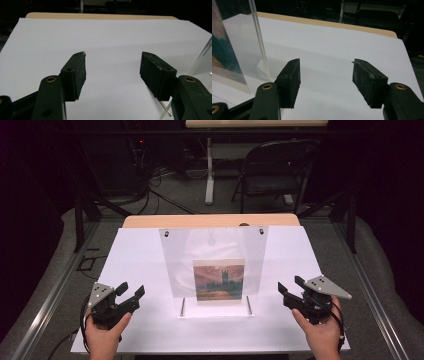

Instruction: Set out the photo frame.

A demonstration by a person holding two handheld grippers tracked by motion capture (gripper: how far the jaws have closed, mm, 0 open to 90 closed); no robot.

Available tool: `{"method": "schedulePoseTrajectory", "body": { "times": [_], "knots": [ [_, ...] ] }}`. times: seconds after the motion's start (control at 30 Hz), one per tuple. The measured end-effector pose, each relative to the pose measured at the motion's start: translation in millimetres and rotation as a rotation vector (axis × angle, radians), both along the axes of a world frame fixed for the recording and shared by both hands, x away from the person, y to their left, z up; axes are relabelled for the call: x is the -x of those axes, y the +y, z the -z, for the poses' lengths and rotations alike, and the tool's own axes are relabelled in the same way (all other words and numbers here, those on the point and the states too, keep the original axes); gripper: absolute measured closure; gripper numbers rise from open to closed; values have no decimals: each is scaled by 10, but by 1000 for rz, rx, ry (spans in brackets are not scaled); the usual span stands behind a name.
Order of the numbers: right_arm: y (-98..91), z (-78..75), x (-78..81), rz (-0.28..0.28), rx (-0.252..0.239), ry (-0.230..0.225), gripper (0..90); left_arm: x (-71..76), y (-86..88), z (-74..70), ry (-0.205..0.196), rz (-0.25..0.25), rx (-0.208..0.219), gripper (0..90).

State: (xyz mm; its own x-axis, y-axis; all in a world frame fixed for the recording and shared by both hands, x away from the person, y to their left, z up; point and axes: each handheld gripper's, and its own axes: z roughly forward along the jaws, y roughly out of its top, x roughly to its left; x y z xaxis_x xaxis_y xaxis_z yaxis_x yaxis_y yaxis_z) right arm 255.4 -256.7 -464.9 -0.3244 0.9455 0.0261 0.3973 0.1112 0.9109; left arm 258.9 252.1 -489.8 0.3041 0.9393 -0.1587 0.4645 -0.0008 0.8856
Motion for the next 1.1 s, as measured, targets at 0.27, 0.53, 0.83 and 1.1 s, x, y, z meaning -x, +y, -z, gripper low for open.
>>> {"method": "schedulePoseTrajectory", "body": {
  "times": [0.27,0.53,0.83,1.1],
  "knots": [
    [-56,280,-11,-5,-9,9,392,-41,1,257,1,35,-17,373],
    [-3,509,-69,-30,8,64,392,-70,-35,366,-3,57,-61,372],
    [67,647,-152,-77,19,137,393,-125,-58,461,65,75,-52,370],
    [43,701,-186,-81,-5,176,393,-145,-89,494,87,87,-65,366]
  ]
}}
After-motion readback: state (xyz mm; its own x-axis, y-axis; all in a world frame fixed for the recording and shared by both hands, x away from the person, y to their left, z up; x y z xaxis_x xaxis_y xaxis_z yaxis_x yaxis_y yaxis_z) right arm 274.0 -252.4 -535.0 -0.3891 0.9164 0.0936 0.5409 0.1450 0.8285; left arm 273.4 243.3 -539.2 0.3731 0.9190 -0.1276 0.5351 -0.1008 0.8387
